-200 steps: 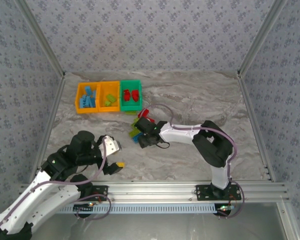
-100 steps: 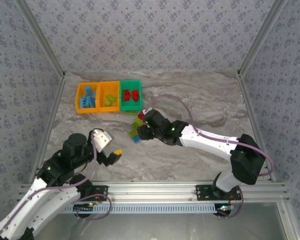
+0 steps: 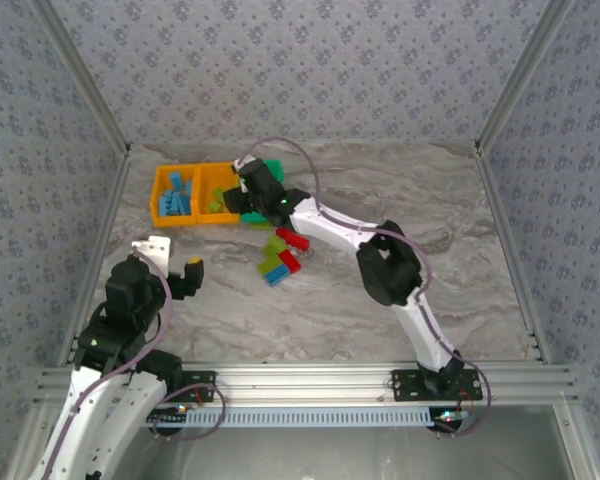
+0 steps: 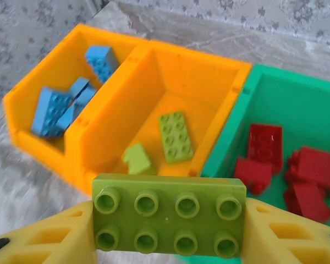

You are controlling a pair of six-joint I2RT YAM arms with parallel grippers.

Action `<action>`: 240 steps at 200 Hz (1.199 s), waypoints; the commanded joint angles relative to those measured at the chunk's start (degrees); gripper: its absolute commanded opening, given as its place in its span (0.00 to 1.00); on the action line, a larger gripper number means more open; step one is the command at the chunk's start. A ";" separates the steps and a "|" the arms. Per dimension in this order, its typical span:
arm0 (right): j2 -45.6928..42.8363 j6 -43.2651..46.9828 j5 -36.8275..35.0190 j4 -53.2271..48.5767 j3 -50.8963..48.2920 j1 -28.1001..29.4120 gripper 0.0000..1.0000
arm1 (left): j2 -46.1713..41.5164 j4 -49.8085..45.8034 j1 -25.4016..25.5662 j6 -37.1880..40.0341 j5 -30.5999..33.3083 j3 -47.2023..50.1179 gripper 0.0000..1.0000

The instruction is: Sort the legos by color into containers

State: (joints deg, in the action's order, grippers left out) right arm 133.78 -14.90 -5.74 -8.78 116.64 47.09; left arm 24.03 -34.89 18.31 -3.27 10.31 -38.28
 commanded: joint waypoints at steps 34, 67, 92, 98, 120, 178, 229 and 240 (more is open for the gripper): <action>21.04 5.05 3.37 -10.69 34.18 -1.13 0.65 | -1.00 2.06 -0.55 0.74 -0.22 -0.19 0.96; 19.83 4.19 5.12 -11.20 34.73 -1.48 0.87 | -2.14 2.64 -0.55 1.09 -0.81 0.68 0.96; 14.24 5.54 5.17 -13.99 32.06 -1.05 0.87 | -2.05 2.82 -0.55 1.11 -0.52 0.97 0.96; 12.10 5.79 5.20 -14.46 30.18 -0.94 0.87 | -1.98 2.82 -0.55 1.07 -0.55 0.98 0.96; 2.58 5.17 4.90 -15.73 19.77 -0.38 0.88 | -1.68 2.95 -0.55 1.06 -0.29 1.15 0.96; -36.41 3.31 3.07 -13.23 -26.69 0.79 0.91 | 3.11 3.24 -0.55 -0.69 -0.18 1.11 0.97; -63.99 -3.86 2.35 -20.98 -53.87 1.08 0.97 | 18.21 -4.80 -0.01 -14.68 -13.64 -9.06 0.99; -67.25 -5.79 2.22 -22.60 -56.96 1.15 0.97 | 20.95 -1.22 1.41 -18.00 -16.75 -8.80 0.99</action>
State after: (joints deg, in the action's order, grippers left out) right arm 71.02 -15.20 -2.22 -24.73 66.28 48.14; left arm 40.27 -37.71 18.13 -11.42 3.03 -43.72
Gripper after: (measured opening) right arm 0.966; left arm 0.991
